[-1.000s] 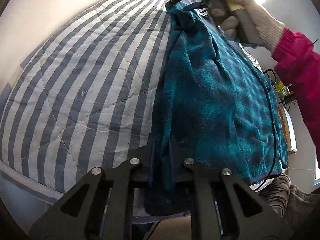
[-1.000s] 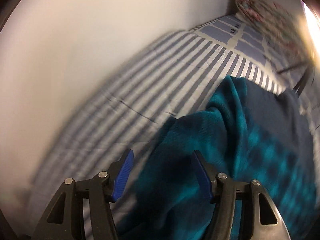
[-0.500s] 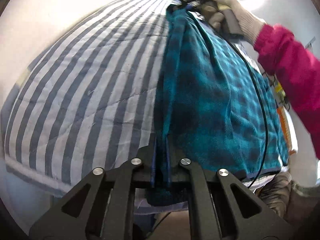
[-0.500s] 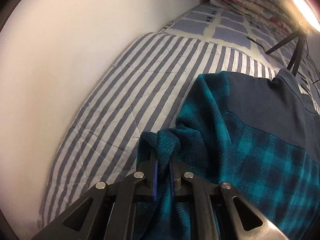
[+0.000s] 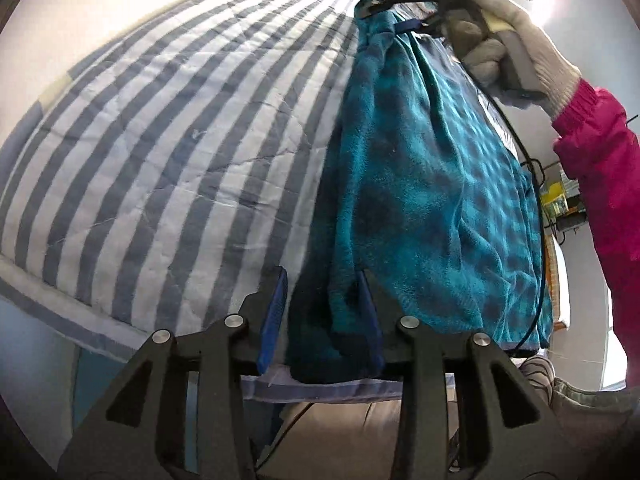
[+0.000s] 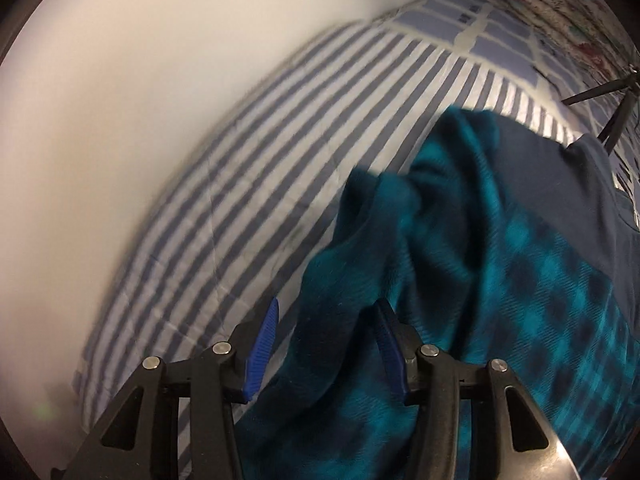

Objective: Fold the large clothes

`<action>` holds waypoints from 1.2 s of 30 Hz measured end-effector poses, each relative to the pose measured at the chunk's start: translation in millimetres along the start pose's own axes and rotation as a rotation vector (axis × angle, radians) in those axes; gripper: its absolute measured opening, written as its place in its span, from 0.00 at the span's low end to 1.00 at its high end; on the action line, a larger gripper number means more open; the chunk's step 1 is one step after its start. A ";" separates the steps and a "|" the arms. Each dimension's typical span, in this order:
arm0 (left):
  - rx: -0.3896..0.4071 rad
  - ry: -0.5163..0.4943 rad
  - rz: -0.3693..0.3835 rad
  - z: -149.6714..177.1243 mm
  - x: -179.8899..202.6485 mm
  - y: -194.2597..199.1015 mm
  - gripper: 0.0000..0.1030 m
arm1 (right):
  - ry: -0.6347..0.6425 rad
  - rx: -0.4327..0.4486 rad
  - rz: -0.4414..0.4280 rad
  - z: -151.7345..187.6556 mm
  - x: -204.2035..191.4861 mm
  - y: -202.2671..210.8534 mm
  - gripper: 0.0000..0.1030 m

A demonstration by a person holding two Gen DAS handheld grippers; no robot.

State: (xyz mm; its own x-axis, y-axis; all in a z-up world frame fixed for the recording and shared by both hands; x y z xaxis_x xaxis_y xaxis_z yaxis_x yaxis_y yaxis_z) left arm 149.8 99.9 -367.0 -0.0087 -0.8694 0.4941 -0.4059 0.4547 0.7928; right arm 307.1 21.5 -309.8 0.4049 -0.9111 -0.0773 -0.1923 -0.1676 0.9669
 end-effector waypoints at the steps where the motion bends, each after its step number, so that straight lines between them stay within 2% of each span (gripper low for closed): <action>1: -0.002 -0.009 -0.003 0.8 3.5 -1.7 0.26 | -0.015 -0.008 -0.002 0.3 0.4 -5.8 0.51; 2: -0.019 -0.017 0.007 2.9 7.8 -4.8 0.08 | -0.042 -0.016 -0.016 0.1 0.9 -12.7 0.55; 5: -0.003 -0.043 -0.003 2.9 19.4 -2.0 0.05 | -0.074 -0.026 -0.021 1.4 1.9 -27.2 0.60; 7: 0.018 -0.063 0.012 1.5 30.7 5.9 0.05 | -0.035 -0.007 0.020 1.8 0.8 -29.9 0.57; 9: 0.036 -0.107 0.008 0.7 45.0 13.4 0.04 | 0.007 0.012 0.063 2.0 0.7 -28.7 0.43; 11: 0.042 -0.143 0.002 -0.2 56.3 16.9 0.04 | 0.007 0.023 0.082 1.8 7.4 -24.2 0.17; 13: 0.048 -0.161 0.002 -1.1 66.3 18.7 0.04 | -0.053 0.033 0.013 3.2 13.5 -15.0 0.09; 20: 0.066 -0.222 -0.007 -4.0 98.2 24.9 0.04 | -0.221 0.169 -0.254 11.5 53.9 32.7 0.07; 25: 0.065 -0.284 -0.011 -0.2 127.4 25.7 0.04 | -0.324 0.238 -0.407 25.7 92.4 59.0 0.07; 30: 0.031 -0.382 -0.010 10.6 166.8 15.6 0.04 | -0.384 0.287 -0.455 44.1 120.5 75.3 0.07; 33: 0.005 -0.434 -0.011 18.7 185.9 5.4 0.04 | -0.435 0.305 -0.495 59.3 145.9 78.8 0.07; 36: -0.028 -0.472 -0.002 28.1 204.8 -10.6 0.04 | -0.490 0.308 -0.498 76.1 180.2 75.8 0.07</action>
State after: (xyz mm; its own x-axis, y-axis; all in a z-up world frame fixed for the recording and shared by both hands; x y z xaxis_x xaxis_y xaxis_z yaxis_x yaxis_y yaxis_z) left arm 126.7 -88.5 -284.2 -0.4246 -0.8604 0.2818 -0.3818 0.4524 0.8060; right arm 297.4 -184.1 -269.0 0.0804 -0.7511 -0.6552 -0.3608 -0.6347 0.6833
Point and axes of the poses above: each gripper's, at about its wrist camera, not at the fingertips, and y roughly against the way its jaws point, x to its right, z to its underside, the point moved 10 cm from there along -y, roughly the way its jaws point, and after that the axes turned 4 degrees about -y, right-handed, at the moved point
